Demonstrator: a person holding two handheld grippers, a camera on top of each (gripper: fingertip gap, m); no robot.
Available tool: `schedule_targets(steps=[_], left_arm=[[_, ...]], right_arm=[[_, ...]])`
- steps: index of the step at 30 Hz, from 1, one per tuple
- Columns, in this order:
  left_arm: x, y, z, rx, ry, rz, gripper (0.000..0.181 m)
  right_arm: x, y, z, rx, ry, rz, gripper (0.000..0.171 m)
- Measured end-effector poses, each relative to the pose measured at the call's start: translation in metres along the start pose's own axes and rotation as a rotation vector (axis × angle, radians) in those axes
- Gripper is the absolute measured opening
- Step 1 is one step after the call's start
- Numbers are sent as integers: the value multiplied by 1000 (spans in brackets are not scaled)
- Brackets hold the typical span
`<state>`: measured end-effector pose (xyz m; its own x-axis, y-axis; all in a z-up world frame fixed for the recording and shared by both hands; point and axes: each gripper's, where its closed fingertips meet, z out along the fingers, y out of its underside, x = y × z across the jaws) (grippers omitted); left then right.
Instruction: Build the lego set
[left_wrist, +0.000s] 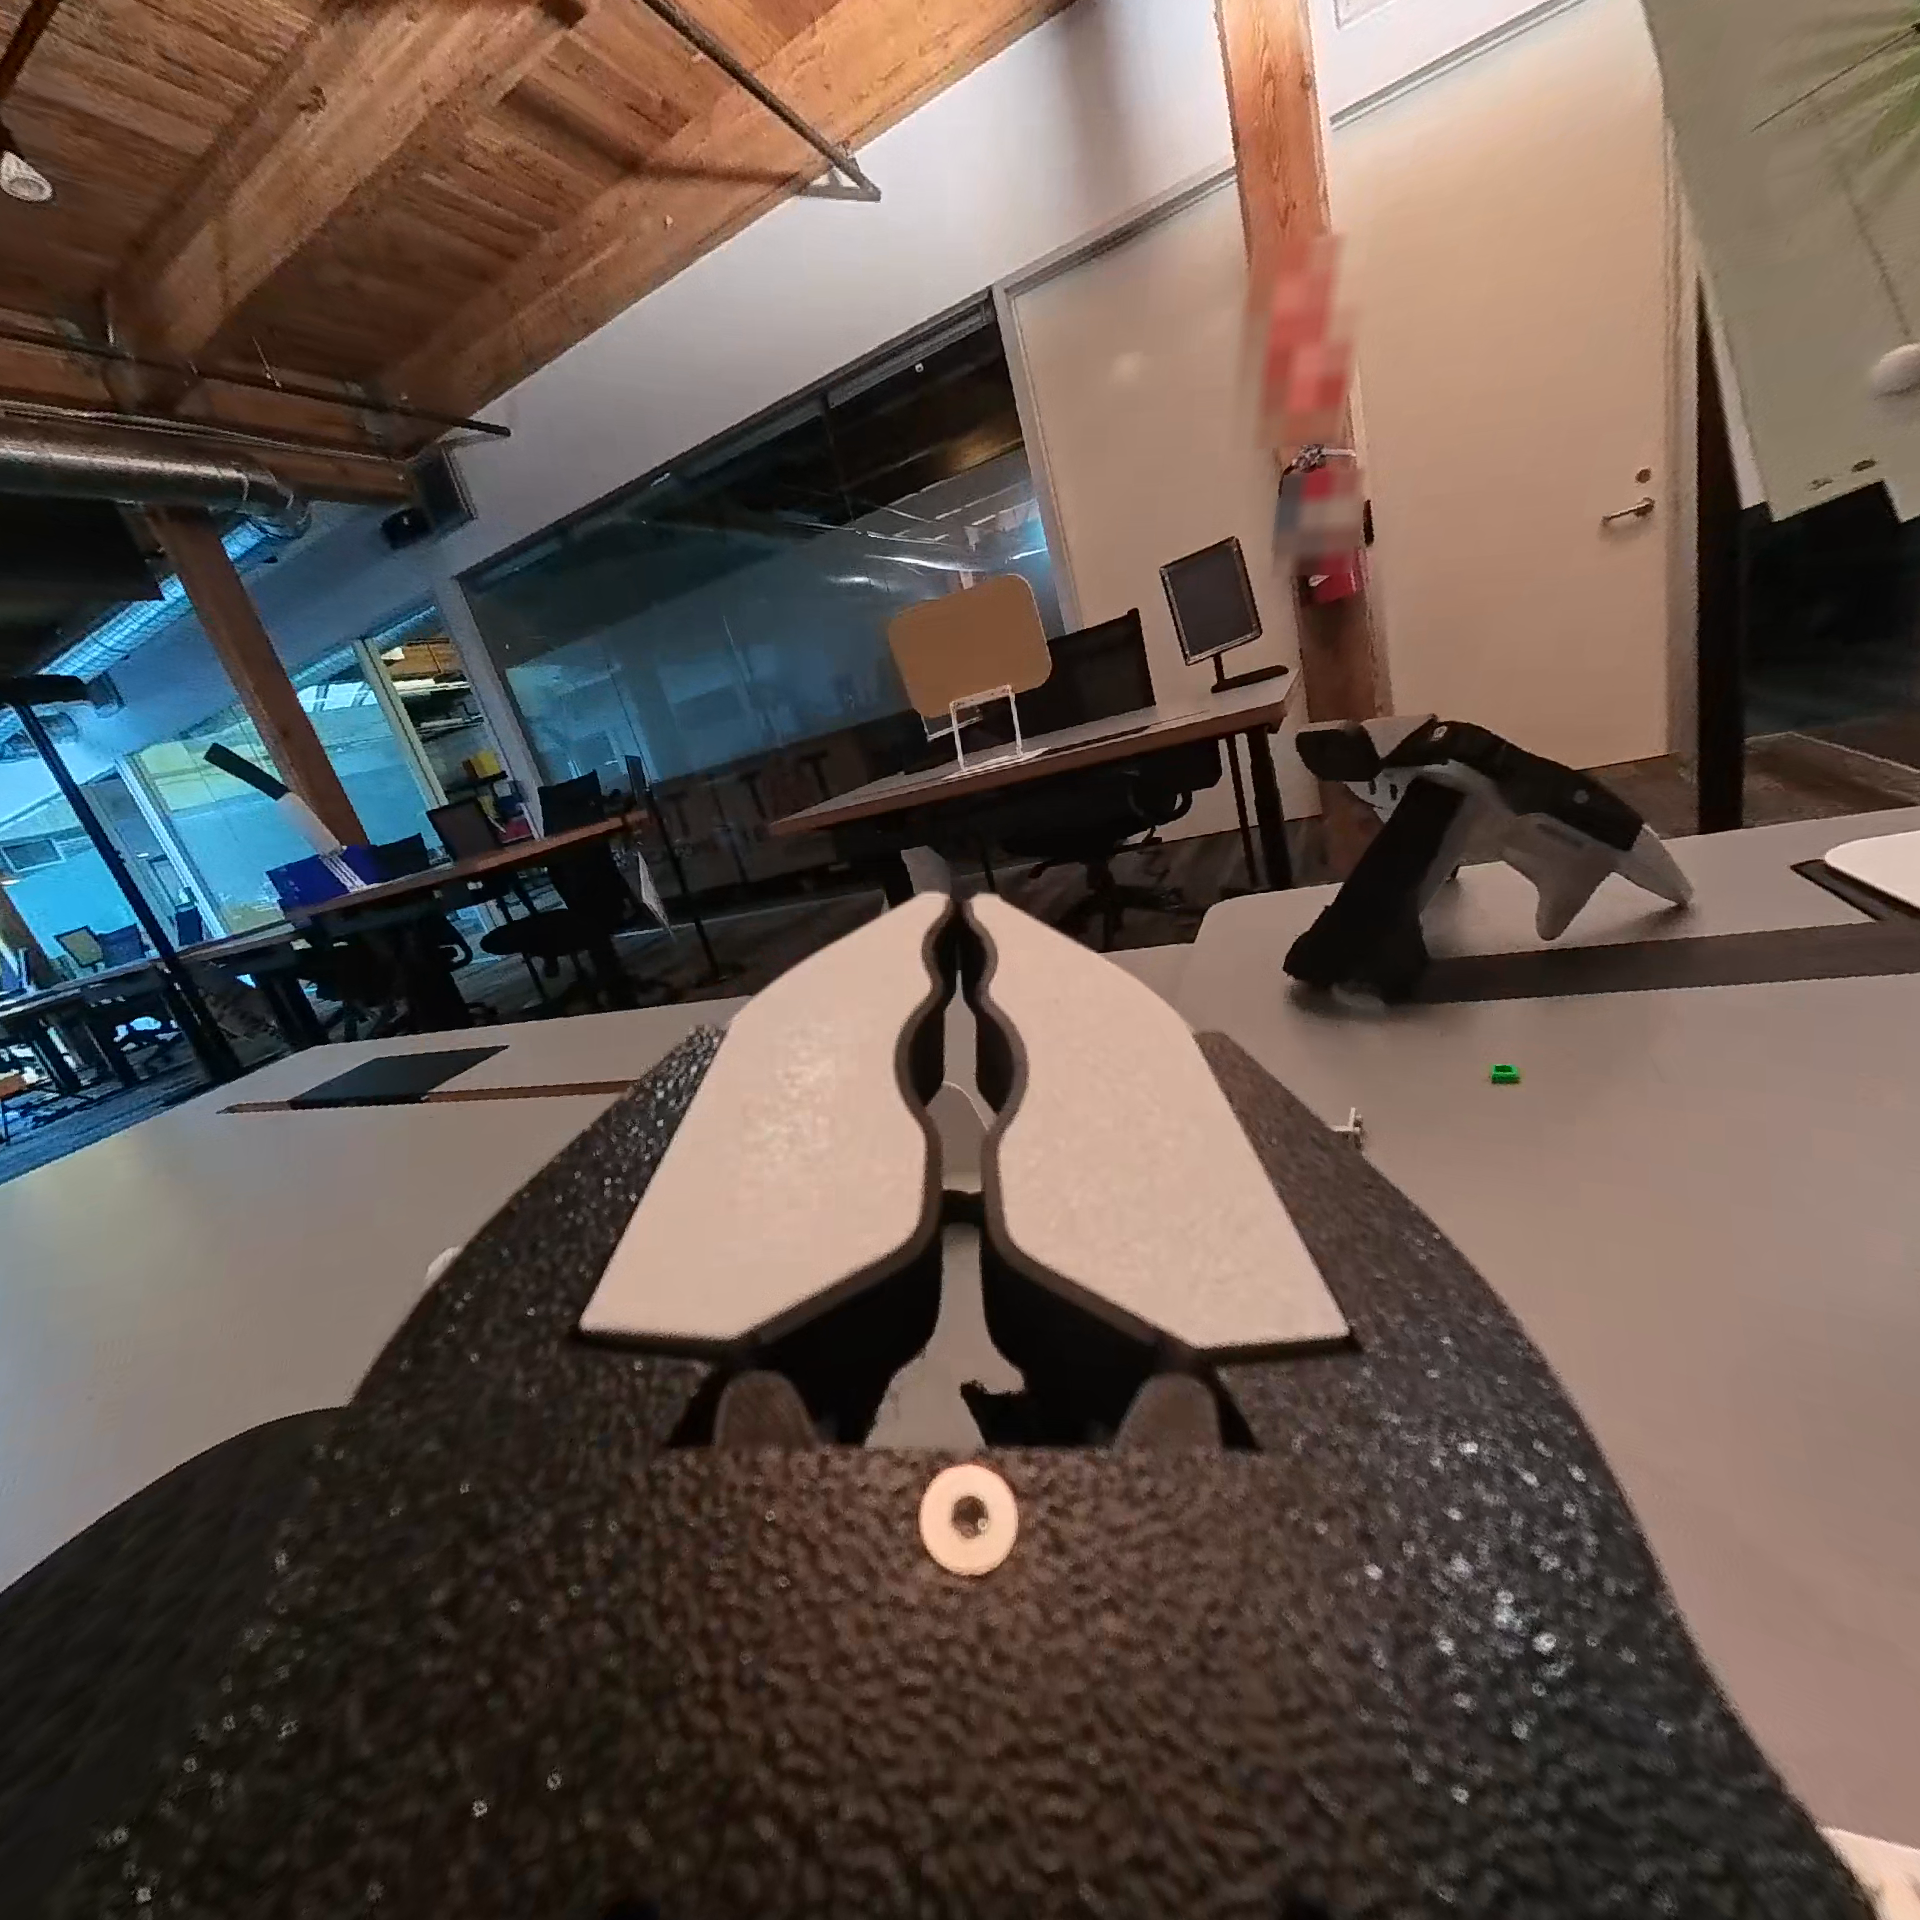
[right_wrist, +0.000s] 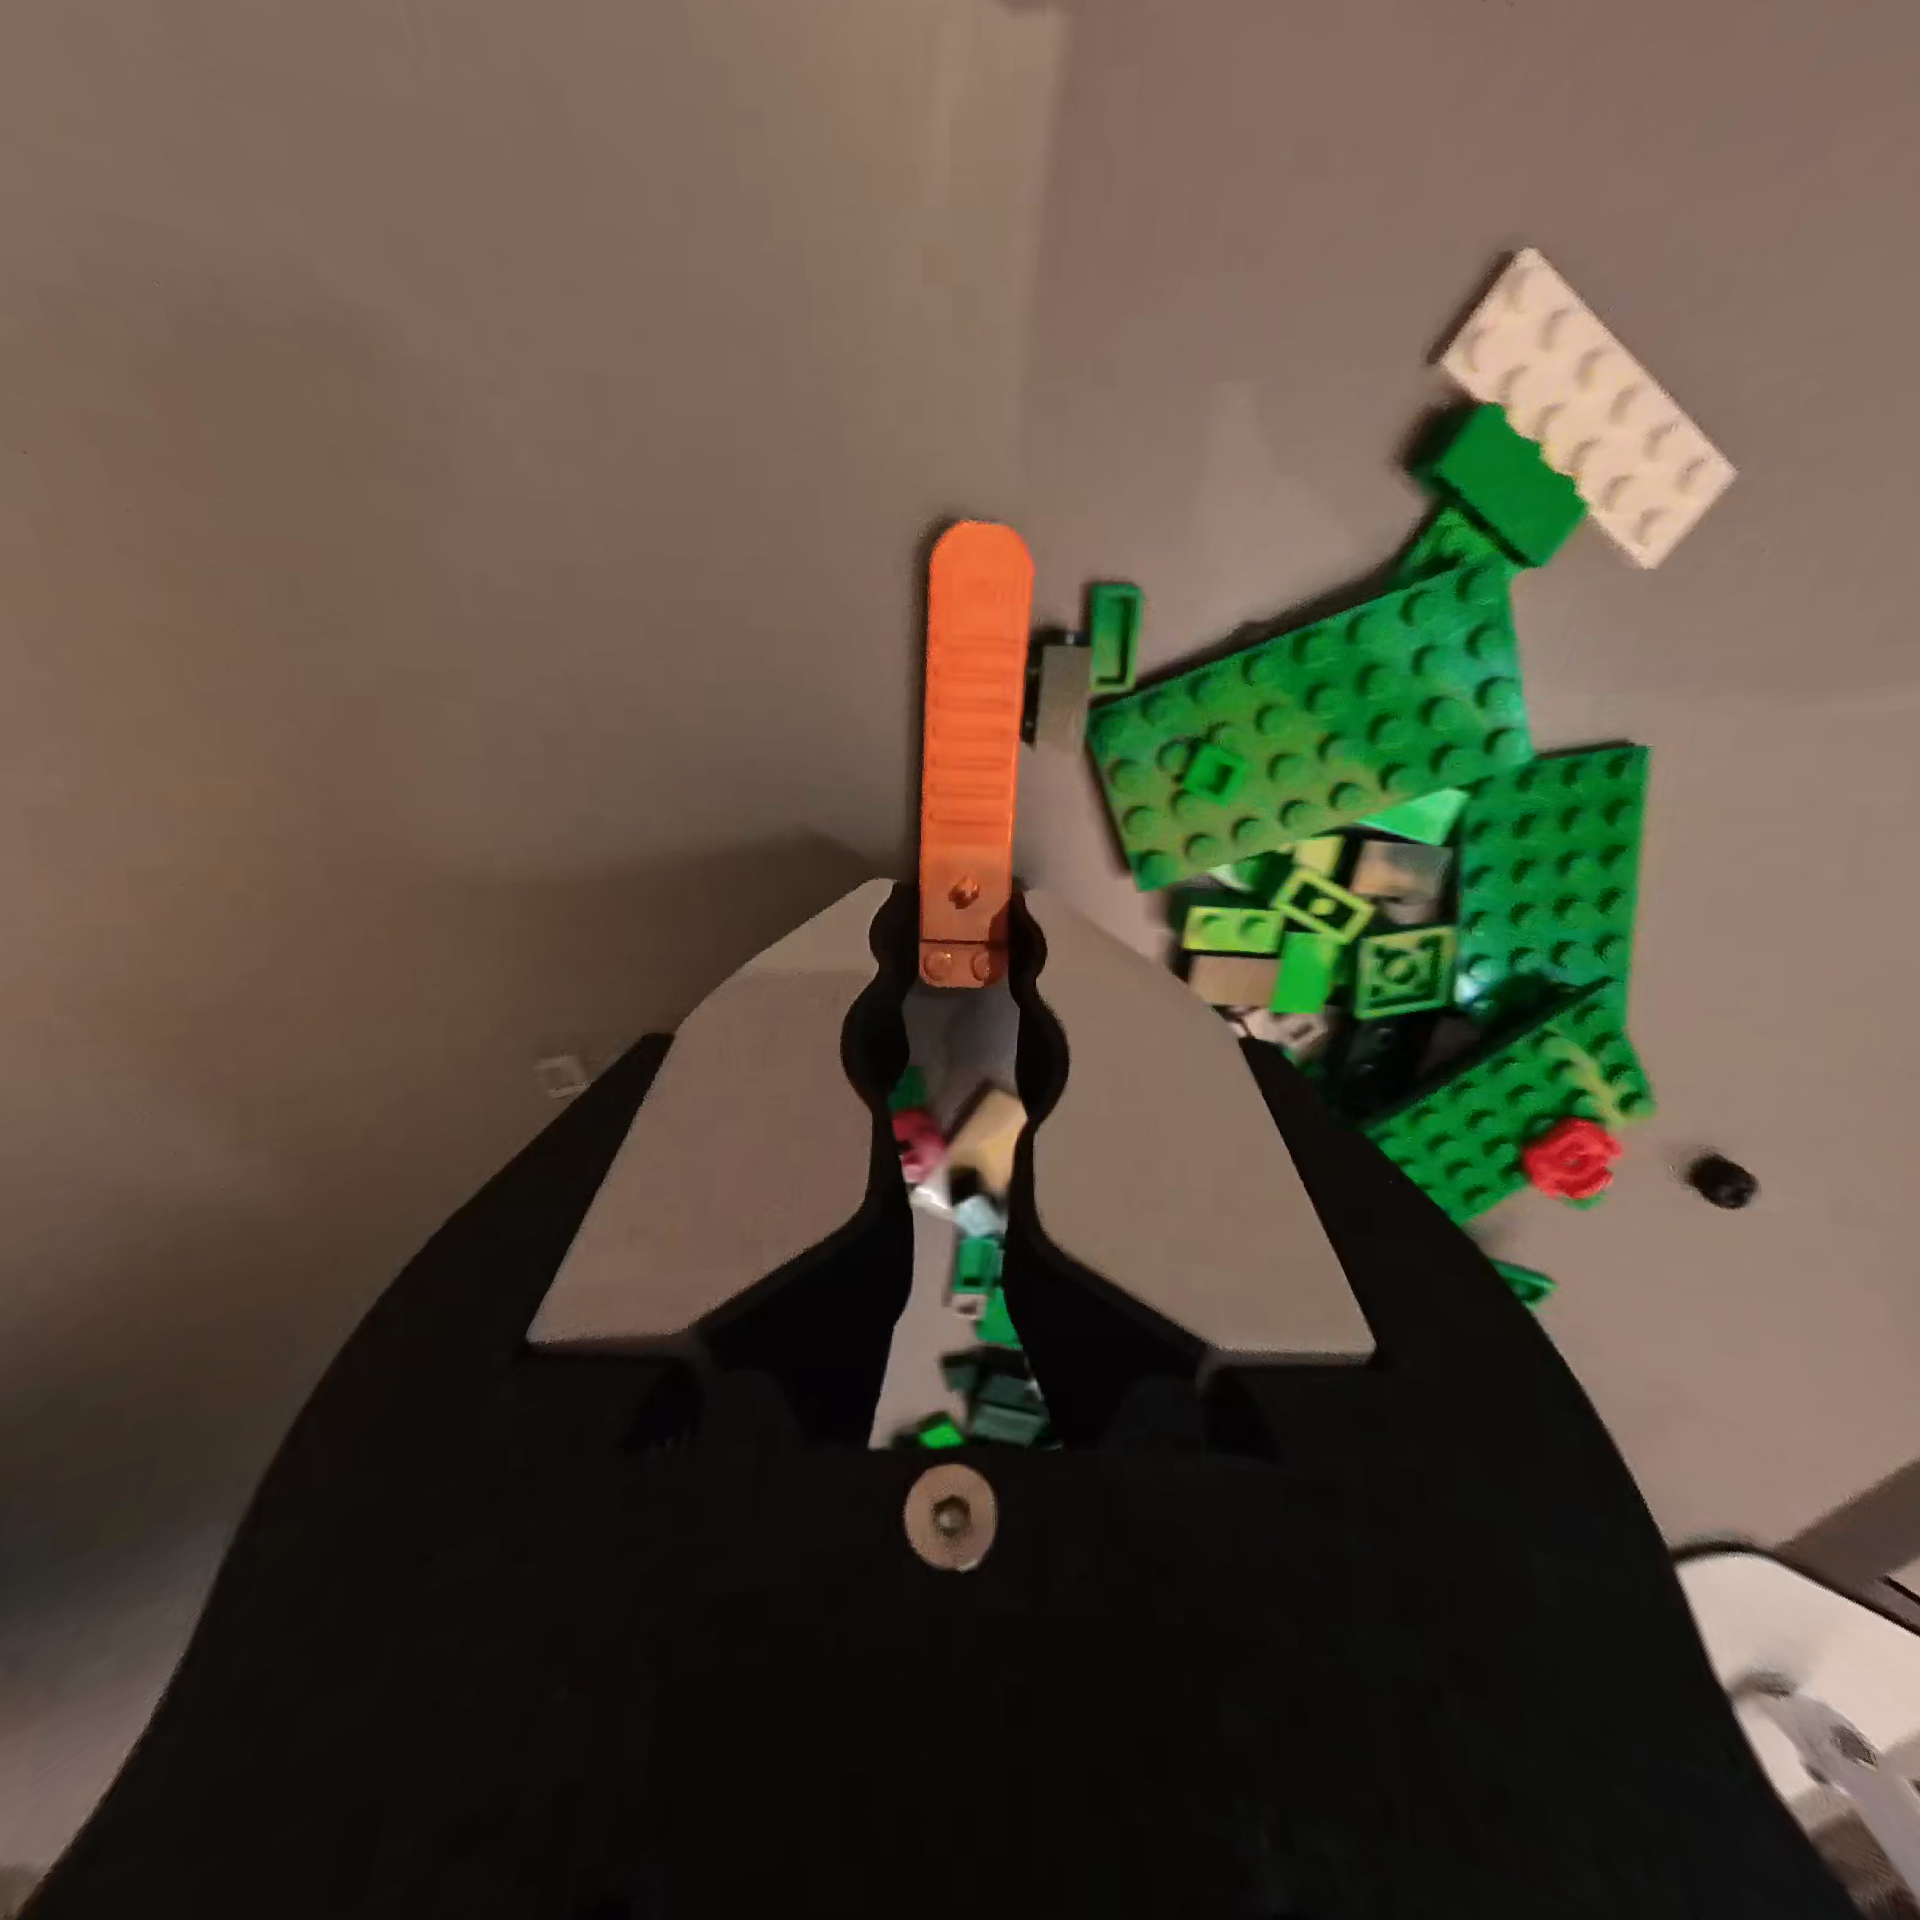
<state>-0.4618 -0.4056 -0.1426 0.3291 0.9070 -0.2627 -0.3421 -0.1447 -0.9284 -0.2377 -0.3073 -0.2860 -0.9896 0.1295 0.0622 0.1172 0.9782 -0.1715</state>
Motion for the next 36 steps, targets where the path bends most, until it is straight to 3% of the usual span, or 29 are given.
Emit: schedule_targets(steps=[6,9,14,17,22,29,36], left_arm=[[4,2,1,-6,19,-2,0],[10,3,0,-7,40,5,0],[21,1,-1,1,78,8,0],[24,2,0,2,87,18,0],[24,2,-1,-1,96,1,0],[27,2,-1,2,111,10,0],[31,1,-1,8,126,23,0]], right_arm=[[47,5,2,-18,4,74,16],[43,4,-10,64,-19,120,16],[-16,31,-54,133,-28,86,17],[-65,49,-53,97,-85,59,17],[-92,63,-35,-14,-115,24,17],[-68,71,-21,-156,-99,-16,17],[-7,88,-15,-200,-58,43,16]])
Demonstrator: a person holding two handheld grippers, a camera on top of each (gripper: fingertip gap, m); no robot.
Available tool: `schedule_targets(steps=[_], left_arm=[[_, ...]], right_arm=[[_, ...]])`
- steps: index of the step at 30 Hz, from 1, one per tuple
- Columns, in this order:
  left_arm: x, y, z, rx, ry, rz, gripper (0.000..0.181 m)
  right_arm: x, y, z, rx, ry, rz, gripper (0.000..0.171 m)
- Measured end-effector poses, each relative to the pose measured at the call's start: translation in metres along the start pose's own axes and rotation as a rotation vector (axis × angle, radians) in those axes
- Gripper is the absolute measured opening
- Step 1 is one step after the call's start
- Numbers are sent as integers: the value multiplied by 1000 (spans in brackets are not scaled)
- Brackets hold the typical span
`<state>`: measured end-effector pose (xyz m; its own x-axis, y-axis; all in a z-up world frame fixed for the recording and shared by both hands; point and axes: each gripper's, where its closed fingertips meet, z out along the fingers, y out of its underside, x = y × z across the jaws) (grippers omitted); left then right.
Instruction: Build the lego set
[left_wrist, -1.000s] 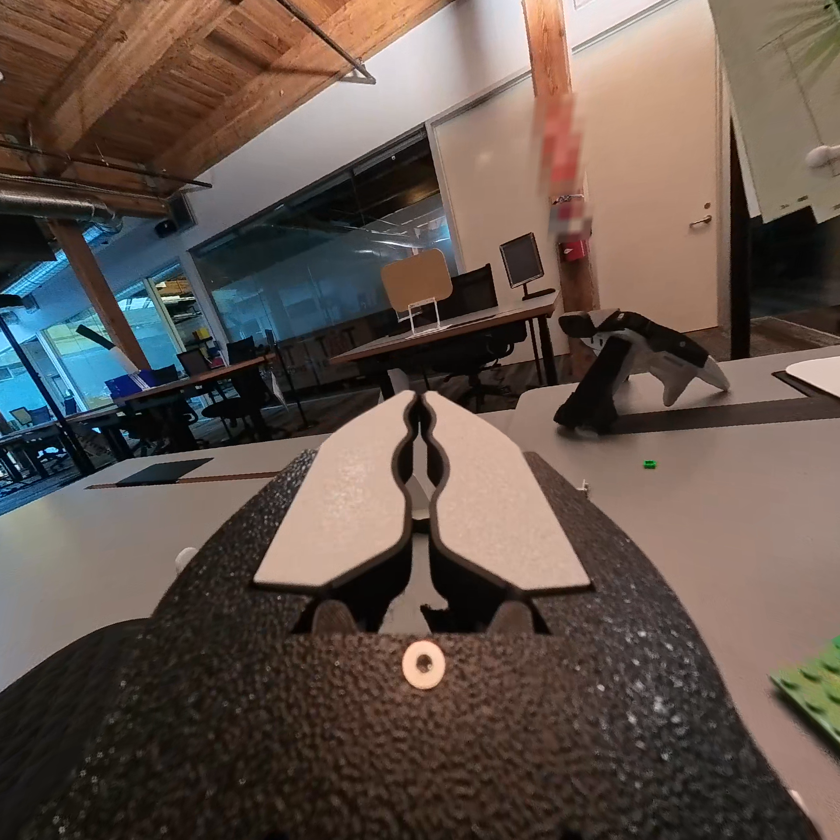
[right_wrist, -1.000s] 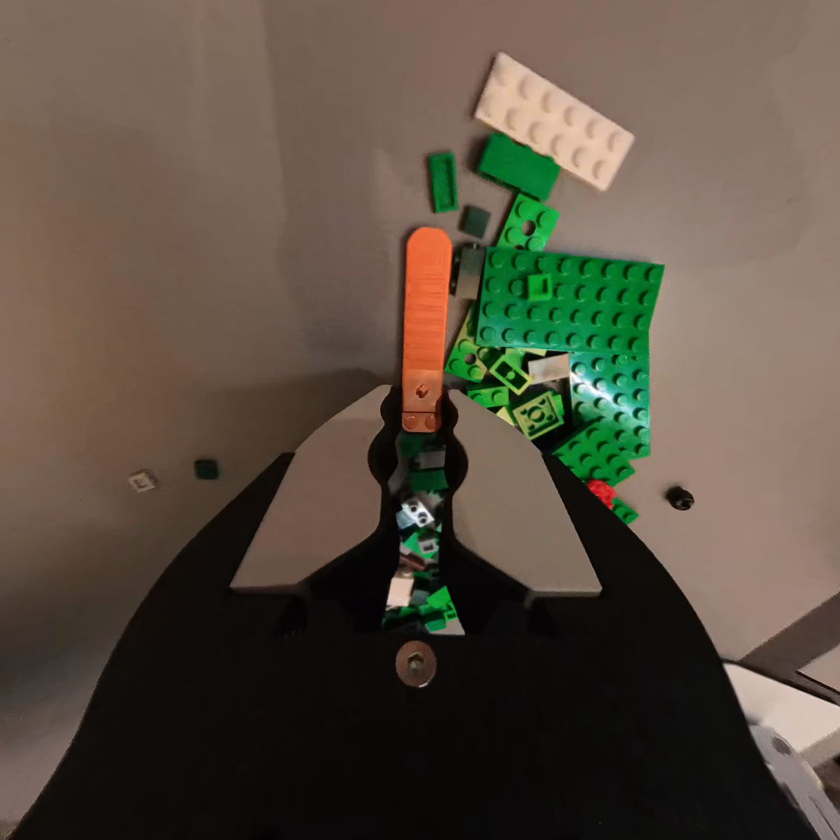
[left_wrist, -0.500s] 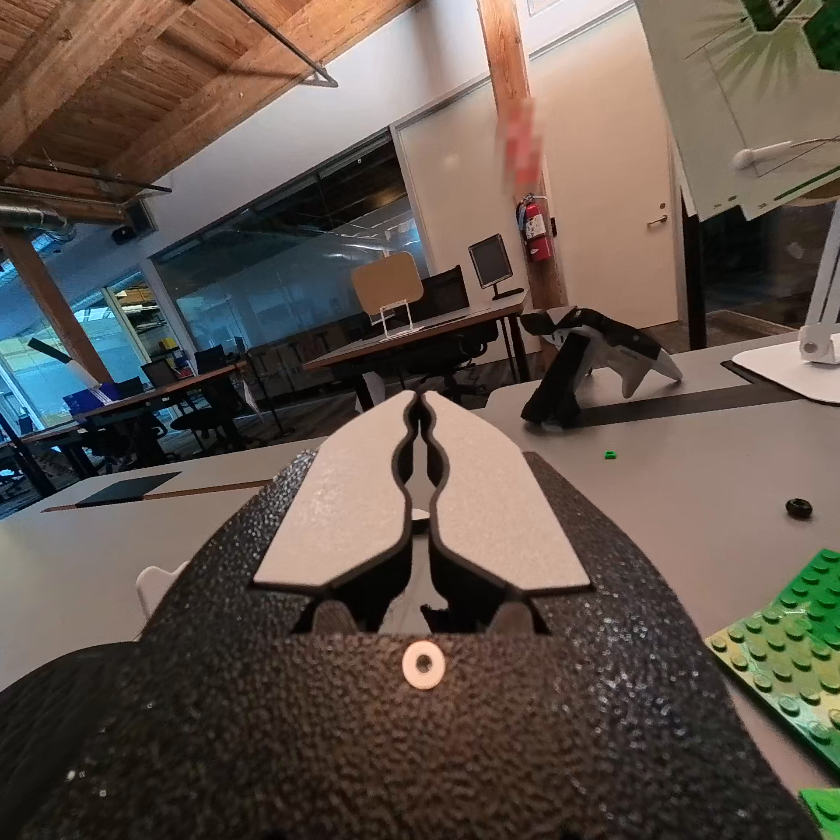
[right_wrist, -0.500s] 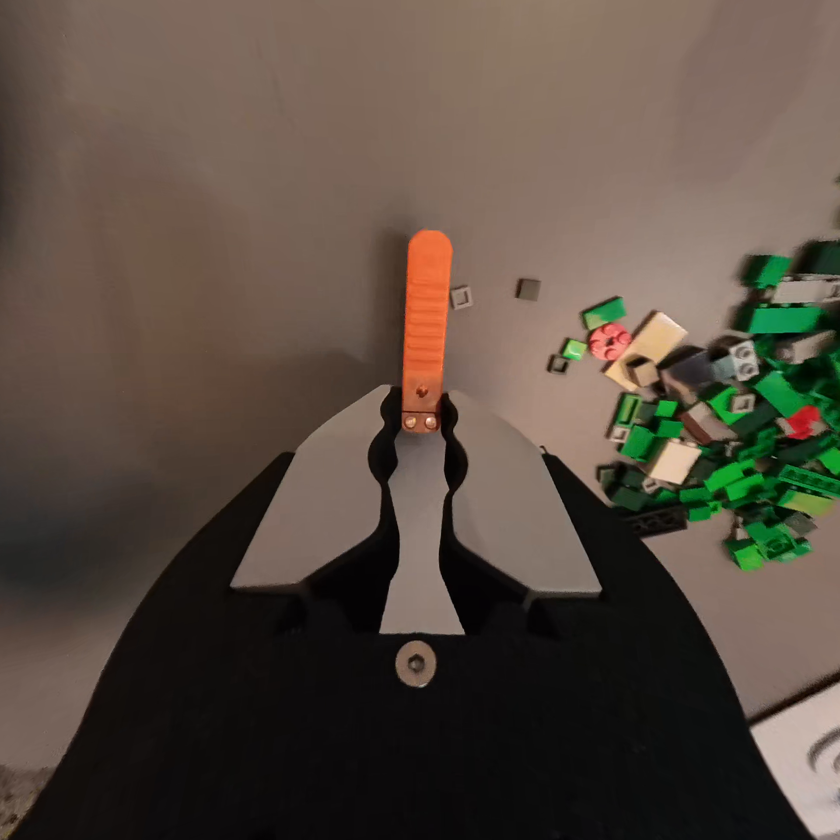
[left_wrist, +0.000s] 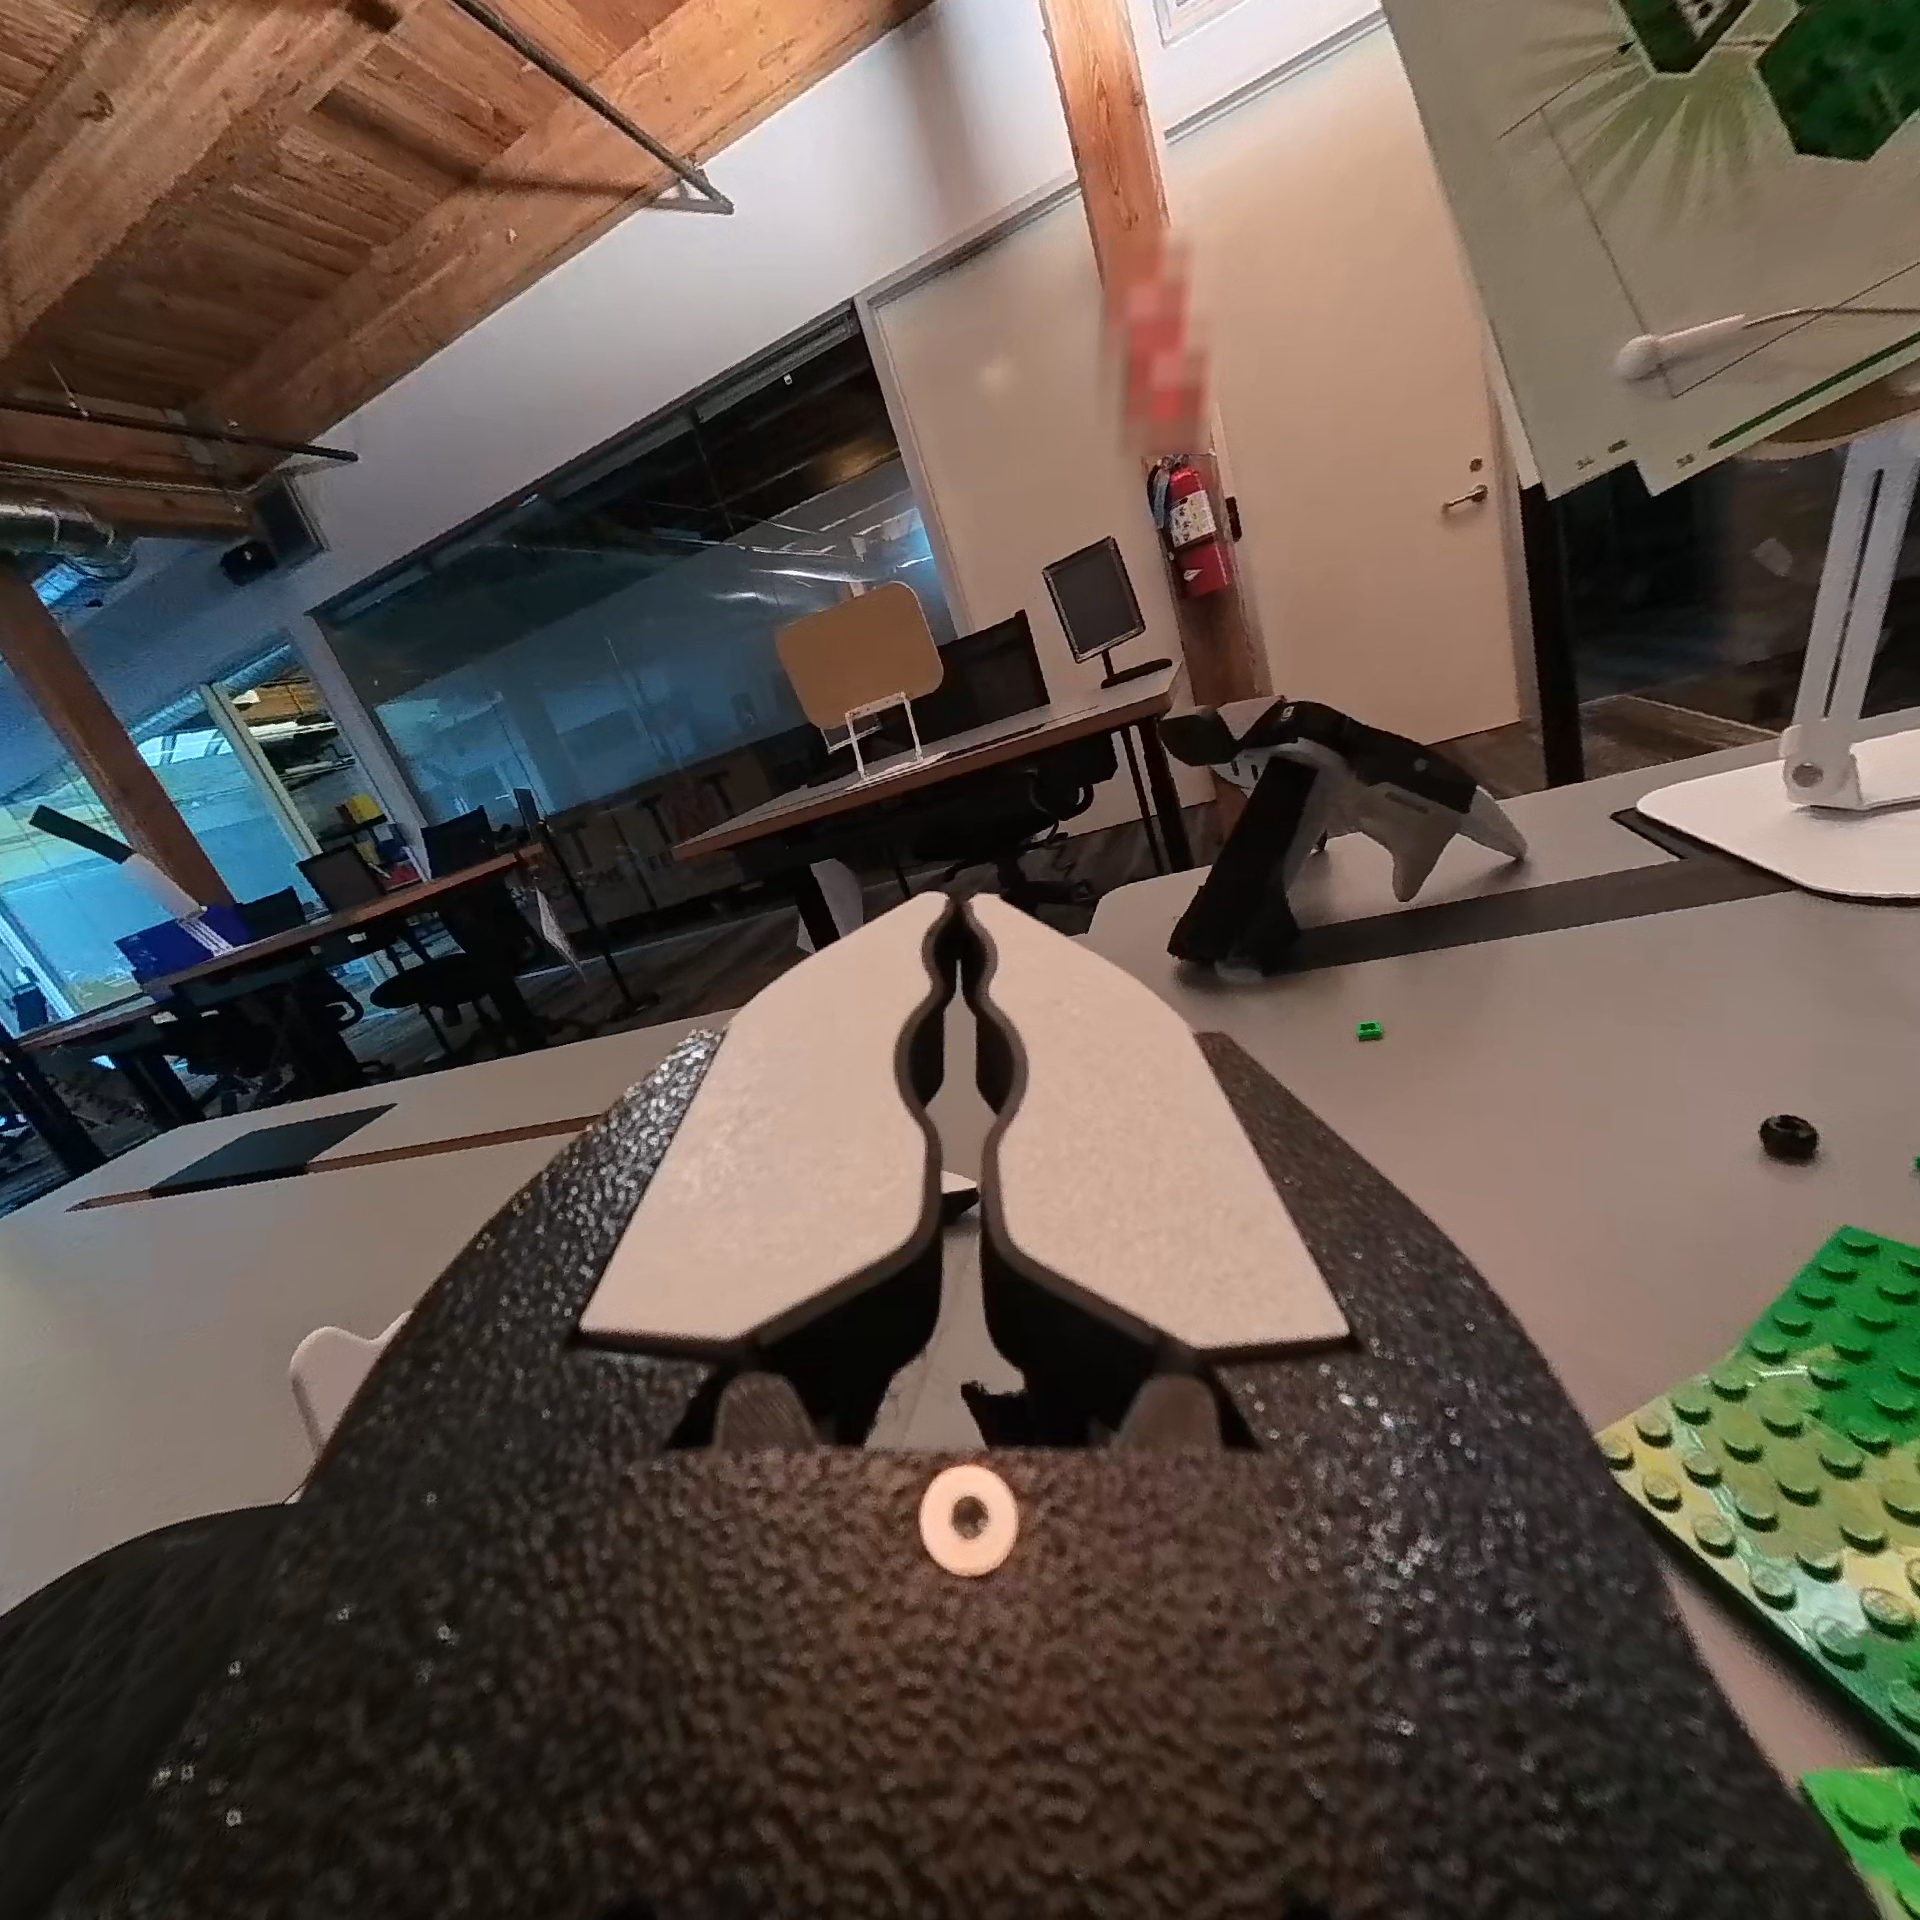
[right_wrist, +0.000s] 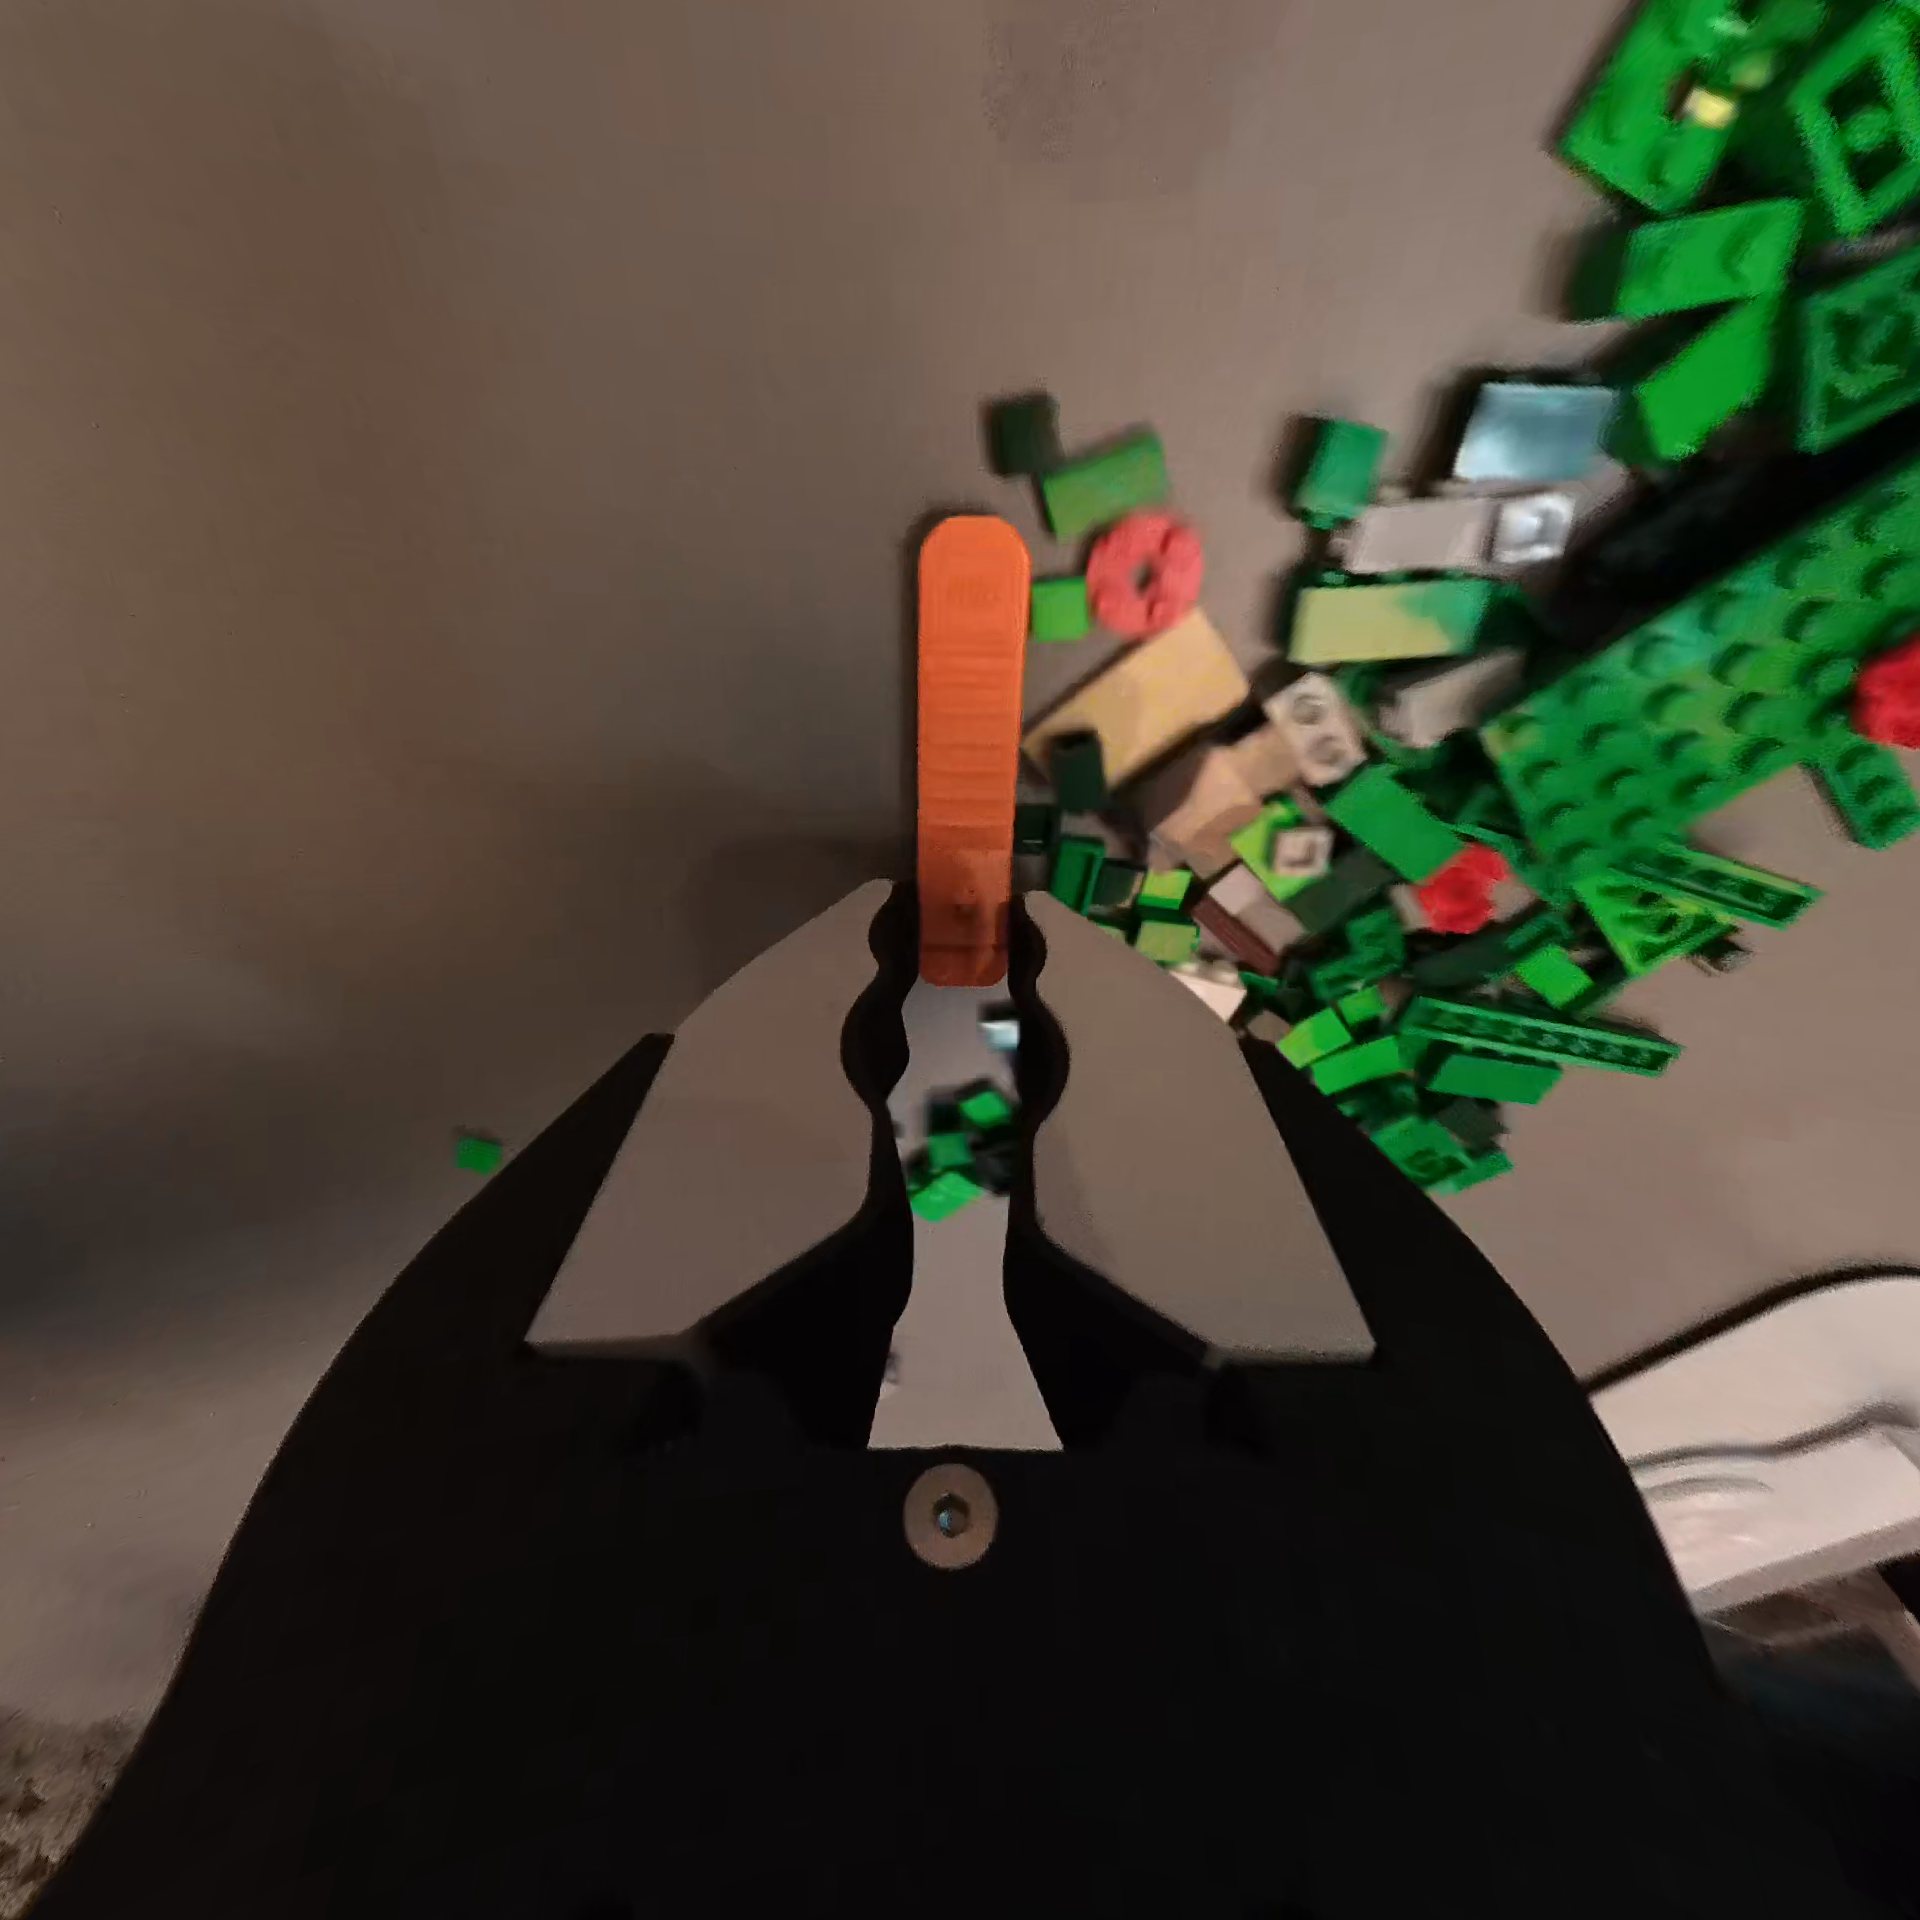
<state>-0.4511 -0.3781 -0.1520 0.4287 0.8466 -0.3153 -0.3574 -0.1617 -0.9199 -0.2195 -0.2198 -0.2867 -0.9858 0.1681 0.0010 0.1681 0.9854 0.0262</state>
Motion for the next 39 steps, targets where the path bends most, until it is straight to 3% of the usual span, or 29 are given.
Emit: schedule_targets(steps=[6,10,13,16,19,23,29,31,39], left_arm=[[1,0,0,-1,7,3,0],[5,-1,0,5,17,3,0],[14,-2,0,14,47,3,0],[29,-8,0,49,119,24,0],[43,-11,-1,72,189,36,0],[51,-15,-5,98,245,21,0],[53,-17,-6,105,261,11,0],[53,-18,-7,109,264,14,0],[53,-16,-7,98,268,-4,0]], right_arm=[[43,3,0,0,22,63,17],[34,11,-17,109,24,202,17],[25,52,-42,182,152,473,17],[7,116,-47,171,247,824,16],[-27,163,-33,101,177,1118,16],[-64,195,-14,-39,112,1280,16],[-89,198,-9,-6,98,1324,24],[-93,199,-13,51,115,1294,32],[-99,188,-9,346,228,1189,28]])
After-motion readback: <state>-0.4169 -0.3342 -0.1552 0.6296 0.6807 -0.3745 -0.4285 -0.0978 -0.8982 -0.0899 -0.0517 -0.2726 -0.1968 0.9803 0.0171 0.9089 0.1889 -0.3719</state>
